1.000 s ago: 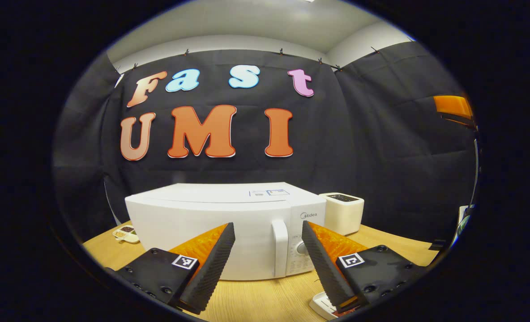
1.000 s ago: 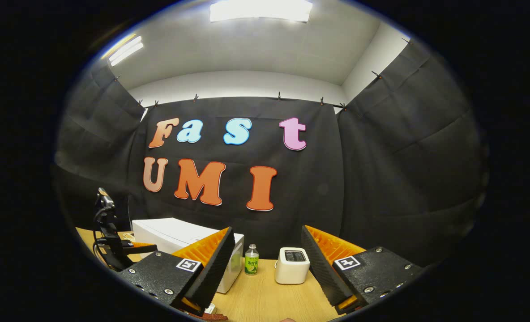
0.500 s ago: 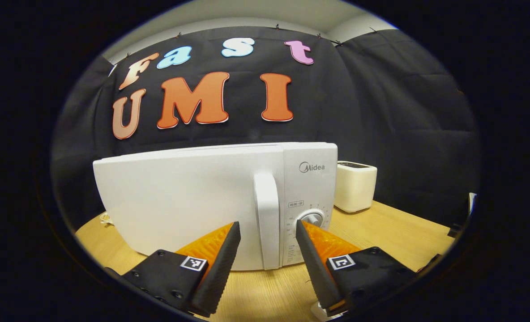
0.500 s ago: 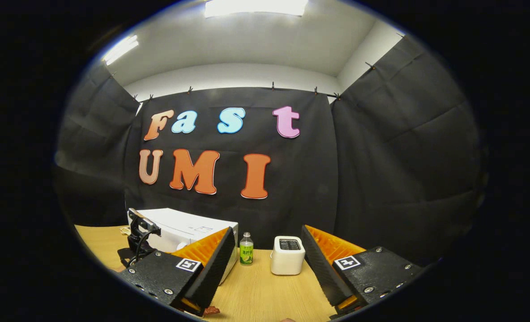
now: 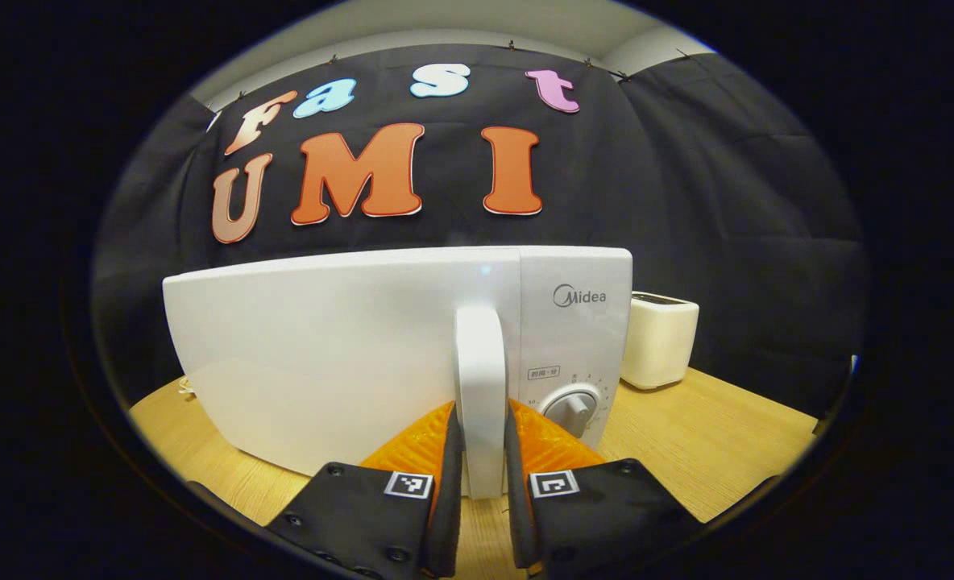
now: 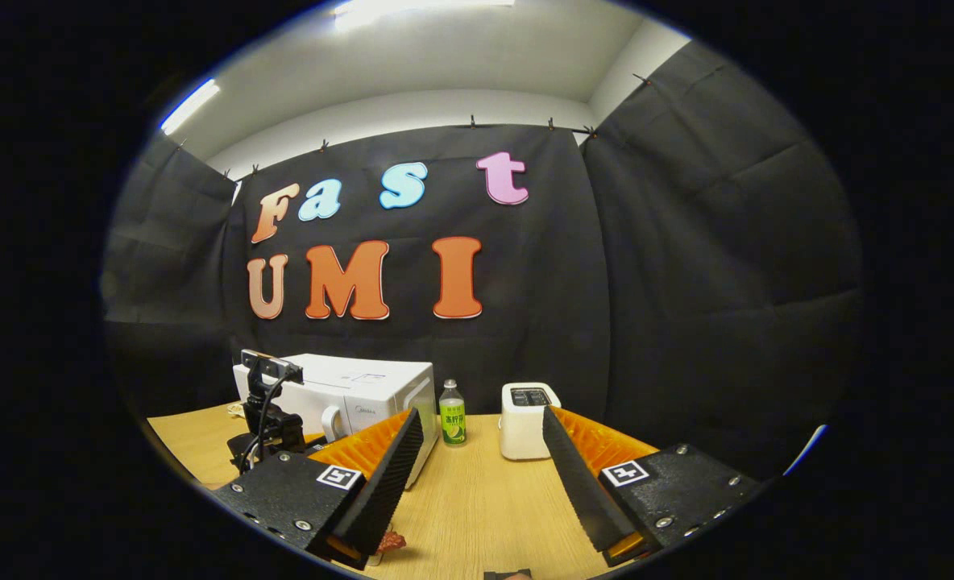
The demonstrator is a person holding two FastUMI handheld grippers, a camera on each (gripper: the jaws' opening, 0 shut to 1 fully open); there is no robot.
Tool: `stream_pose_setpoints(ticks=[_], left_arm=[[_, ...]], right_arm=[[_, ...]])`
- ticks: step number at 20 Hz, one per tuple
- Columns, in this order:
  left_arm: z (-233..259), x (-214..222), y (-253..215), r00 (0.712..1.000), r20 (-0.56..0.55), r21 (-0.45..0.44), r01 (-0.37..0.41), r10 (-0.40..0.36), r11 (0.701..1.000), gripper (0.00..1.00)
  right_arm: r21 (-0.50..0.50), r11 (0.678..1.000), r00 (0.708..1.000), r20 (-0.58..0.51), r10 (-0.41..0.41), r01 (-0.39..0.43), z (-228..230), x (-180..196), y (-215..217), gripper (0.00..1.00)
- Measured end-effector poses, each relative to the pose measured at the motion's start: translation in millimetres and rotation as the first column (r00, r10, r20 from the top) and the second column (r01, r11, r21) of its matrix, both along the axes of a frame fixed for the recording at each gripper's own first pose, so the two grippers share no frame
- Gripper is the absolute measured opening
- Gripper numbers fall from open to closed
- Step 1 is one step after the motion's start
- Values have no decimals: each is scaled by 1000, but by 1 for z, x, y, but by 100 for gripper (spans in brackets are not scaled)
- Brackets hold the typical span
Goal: Open the microwave oven with the left hand, put the food in, and close the microwave oven.
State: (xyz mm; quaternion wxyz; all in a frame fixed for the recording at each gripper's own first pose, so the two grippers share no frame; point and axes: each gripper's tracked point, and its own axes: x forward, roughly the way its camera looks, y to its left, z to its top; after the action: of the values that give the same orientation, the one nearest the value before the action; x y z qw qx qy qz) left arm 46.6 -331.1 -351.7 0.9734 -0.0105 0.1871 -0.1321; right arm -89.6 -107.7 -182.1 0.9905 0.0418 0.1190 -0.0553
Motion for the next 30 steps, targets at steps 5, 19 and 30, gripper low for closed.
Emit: stream_pose_setpoints(ticks=[5,19,30], left_arm=[[-1,-2,0,1000,-19,-25,-5,5,1000,20],[1,-9,3,1000,-12,-51,9,-10,999,14],[25,-86,38,998,23,-64,57,-55,996,11]], right_arm=[[27,999,996,-85,-16,18,-38,-11,0,93],[160,987,948,-310,71,-21,-138,-25,35,93],[234,970,923,-359,141,-58,-160,-35,67,94]])
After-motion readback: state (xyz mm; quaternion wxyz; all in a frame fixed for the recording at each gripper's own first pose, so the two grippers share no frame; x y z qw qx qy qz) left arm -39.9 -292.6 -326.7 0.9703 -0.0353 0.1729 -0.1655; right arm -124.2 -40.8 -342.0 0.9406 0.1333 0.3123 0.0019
